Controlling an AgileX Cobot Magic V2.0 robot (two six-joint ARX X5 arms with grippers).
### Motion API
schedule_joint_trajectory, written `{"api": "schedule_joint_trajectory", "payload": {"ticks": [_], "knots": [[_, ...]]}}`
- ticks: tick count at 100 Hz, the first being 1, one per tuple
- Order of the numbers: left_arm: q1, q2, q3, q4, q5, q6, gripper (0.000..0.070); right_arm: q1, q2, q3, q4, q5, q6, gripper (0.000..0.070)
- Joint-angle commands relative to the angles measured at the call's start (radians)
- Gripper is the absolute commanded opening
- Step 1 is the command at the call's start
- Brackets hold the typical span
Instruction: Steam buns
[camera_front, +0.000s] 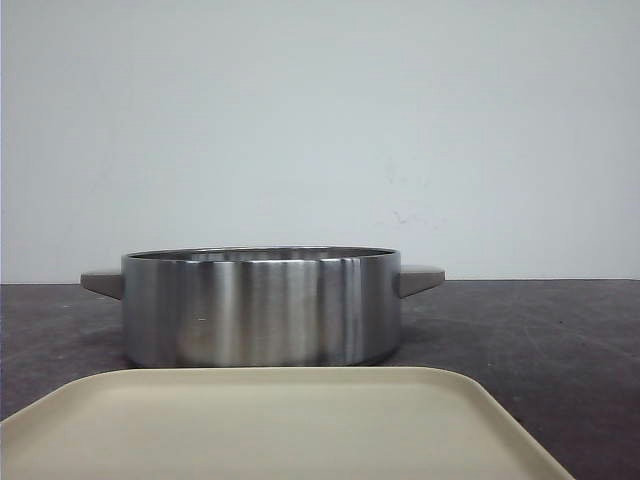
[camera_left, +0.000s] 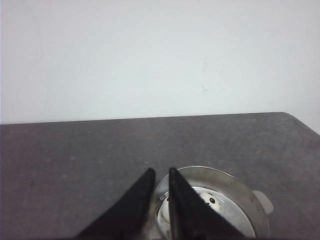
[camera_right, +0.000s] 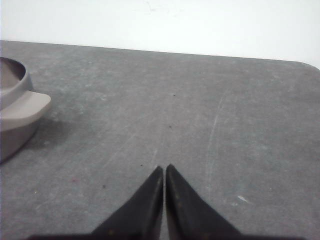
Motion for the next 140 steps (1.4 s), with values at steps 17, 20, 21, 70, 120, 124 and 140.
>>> {"api": "schedule_joint_trajectory", "payload": {"ticks": [17, 20, 21, 70, 120, 124, 140], "knots": [[-0.005, 0.002, 0.013, 0.009, 0.001, 0.006, 0.0000, -0.002, 0.000, -0.003, 0.011, -0.001, -0.005, 0.0007], [-0.005, 0.002, 0.013, 0.009, 0.001, 0.006, 0.0000, -0.002, 0.000, -0.003, 0.011, -0.001, -0.005, 0.0007], [-0.005, 0.002, 0.013, 0.009, 0.001, 0.006, 0.0000, -0.002, 0.000, -0.003, 0.011, -0.001, -0.005, 0.0007], [0.053, -0.026, -0.019, 0.007, 0.002, 0.062, 0.0000, -0.002, 0.000, -0.003, 0.011, -0.001, -0.005, 0.0007], [0.517, -0.447, -1.011, 0.712, 0.264, 0.025, 0.0000, -0.002, 0.000, -0.003, 0.011, -0.002, -0.005, 0.0007], [0.535, -0.465, -1.054, 0.730, 0.285, 0.000, 0.0000, -0.002, 0.000, -0.003, 0.011, -0.002, -0.005, 0.0007], [0.541, -0.504, -1.159, 0.771, 0.290, -0.011, 0.0000, -0.002, 0.000, -0.003, 0.011, -0.002, -0.005, 0.0006]]}}
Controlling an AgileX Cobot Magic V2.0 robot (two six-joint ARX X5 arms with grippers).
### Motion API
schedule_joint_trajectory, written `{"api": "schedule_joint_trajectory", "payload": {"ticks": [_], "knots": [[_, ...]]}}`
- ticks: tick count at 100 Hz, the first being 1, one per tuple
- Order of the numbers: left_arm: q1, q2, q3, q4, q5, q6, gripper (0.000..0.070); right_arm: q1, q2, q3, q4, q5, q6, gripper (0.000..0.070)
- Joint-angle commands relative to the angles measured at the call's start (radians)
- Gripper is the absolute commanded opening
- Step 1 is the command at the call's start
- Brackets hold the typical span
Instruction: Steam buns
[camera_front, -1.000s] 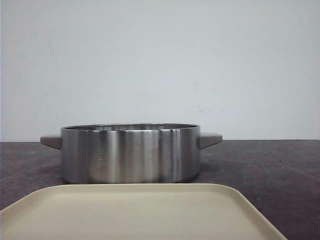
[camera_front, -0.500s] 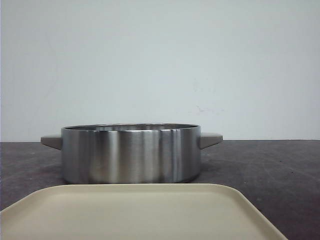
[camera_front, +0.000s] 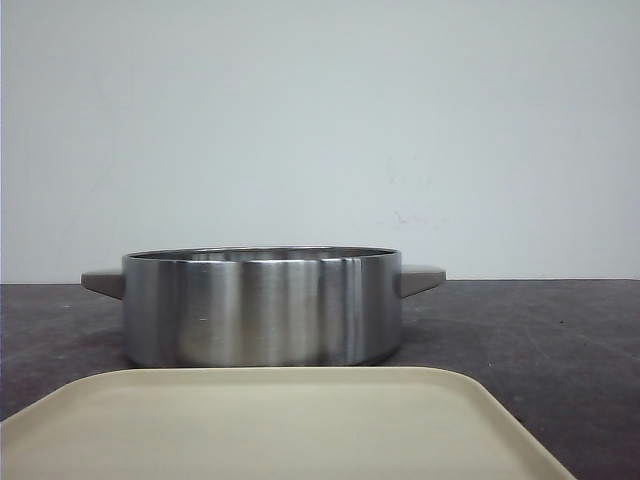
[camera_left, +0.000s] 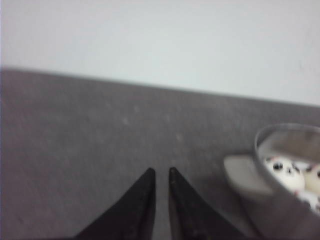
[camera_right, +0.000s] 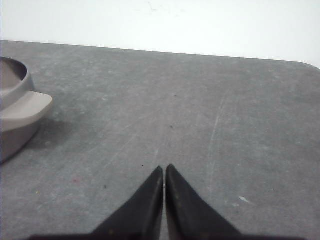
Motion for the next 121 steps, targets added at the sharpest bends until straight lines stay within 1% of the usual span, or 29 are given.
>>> {"api": "schedule_joint_trajectory", "payload": {"ticks": [1, 6, 9, 23, 31, 41, 121], "knots": [[0.000, -0.014, -0.021, 0.038, 0.004, -0.016, 0.0000, -0.002, 0.000, -0.003, 0.011, -0.002, -0.005, 0.0007], [0.000, -0.029, -0.047, 0.040, 0.004, -0.017, 0.0000, -0.002, 0.000, -0.003, 0.011, -0.002, -0.005, 0.0007], [0.000, -0.039, -0.048, 0.008, 0.004, -0.012, 0.0000, -0.002, 0.000, -0.003, 0.011, -0.002, -0.005, 0.0007], [0.000, -0.058, -0.048, -0.071, 0.004, 0.056, 0.0000, -0.002, 0.000, -0.003, 0.013, -0.002, -0.005, 0.0007], [-0.002, -0.058, -0.048, -0.131, 0.004, 0.069, 0.0000, -0.002, 0.000, -0.003, 0.015, -0.002, -0.005, 0.0007], [-0.009, -0.058, -0.048, -0.128, 0.004, 0.101, 0.0000, -0.002, 0.000, -0.003, 0.017, -0.002, -0.005, 0.0007], [-0.009, -0.058, -0.048, -0.124, 0.004, 0.104, 0.0000, -0.002, 0.000, -0.003, 0.017, -0.002, -0.005, 0.0007]]}}
